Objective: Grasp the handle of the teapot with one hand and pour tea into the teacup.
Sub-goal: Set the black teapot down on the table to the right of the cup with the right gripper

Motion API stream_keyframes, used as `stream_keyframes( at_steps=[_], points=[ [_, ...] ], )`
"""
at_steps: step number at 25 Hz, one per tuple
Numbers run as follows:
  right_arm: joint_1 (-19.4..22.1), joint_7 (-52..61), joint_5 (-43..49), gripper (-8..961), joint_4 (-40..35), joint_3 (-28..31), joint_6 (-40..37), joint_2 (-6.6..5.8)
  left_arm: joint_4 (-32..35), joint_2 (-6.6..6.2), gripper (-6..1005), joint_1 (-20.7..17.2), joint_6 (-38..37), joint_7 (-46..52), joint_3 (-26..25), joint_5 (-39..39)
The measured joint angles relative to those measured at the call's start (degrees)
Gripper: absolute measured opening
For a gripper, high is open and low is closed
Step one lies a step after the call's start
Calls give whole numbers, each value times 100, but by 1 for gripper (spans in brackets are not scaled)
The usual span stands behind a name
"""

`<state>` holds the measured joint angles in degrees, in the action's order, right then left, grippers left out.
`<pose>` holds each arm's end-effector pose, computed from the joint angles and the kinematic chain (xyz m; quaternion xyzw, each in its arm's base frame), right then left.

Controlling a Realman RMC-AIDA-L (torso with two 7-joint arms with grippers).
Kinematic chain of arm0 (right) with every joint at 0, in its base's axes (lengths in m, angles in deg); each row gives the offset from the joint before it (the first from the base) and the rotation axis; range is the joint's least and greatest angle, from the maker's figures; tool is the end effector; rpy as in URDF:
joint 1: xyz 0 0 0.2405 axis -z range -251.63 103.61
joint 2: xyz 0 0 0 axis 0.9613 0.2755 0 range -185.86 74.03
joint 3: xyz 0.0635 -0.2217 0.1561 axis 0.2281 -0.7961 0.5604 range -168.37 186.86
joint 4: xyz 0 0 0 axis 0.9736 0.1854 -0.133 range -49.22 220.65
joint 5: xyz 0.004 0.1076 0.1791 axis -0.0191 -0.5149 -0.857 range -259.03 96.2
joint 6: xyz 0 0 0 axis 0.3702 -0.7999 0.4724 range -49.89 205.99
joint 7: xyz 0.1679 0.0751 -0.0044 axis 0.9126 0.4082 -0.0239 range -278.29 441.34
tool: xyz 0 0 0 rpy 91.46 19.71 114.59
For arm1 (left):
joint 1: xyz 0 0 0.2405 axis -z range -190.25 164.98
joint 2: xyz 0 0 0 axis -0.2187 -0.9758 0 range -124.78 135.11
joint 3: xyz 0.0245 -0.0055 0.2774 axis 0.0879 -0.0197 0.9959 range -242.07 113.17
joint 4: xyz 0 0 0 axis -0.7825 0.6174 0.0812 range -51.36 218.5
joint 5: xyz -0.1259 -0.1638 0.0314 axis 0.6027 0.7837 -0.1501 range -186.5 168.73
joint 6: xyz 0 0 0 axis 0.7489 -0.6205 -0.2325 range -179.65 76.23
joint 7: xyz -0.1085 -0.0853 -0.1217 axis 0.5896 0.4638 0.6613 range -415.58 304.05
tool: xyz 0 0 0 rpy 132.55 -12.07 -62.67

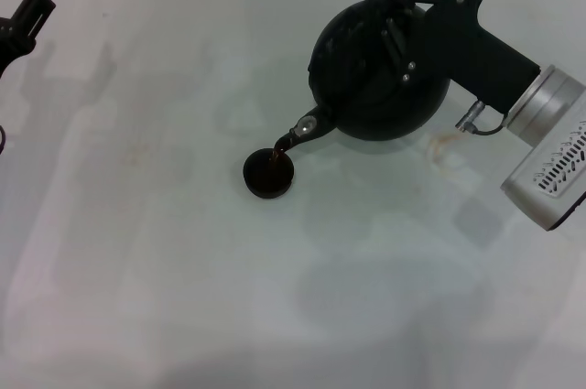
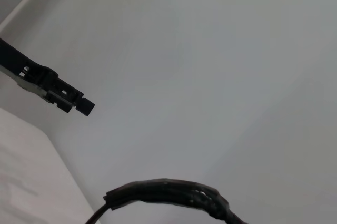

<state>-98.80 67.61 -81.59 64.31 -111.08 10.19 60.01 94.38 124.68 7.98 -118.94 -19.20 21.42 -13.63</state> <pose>0.2419 0.3594 -0.0851 -0.8363 -0.1712 0.2344 0.4651 -0.3490 0.3653 -0.0151 -0.6622 -0.3395 -0.4061 0.5305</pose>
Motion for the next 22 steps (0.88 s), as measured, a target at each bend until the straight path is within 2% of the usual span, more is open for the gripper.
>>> stream_keyframes(
  at_steps=[17, 22],
  points=[
    [0, 37, 0, 133, -4, -9, -6, 0, 0, 2, 891, 22, 0, 0, 0, 0],
    [0, 633, -5, 140, 24, 11, -35, -12, 0, -4, 891, 22, 0, 0, 0, 0]
  ],
)
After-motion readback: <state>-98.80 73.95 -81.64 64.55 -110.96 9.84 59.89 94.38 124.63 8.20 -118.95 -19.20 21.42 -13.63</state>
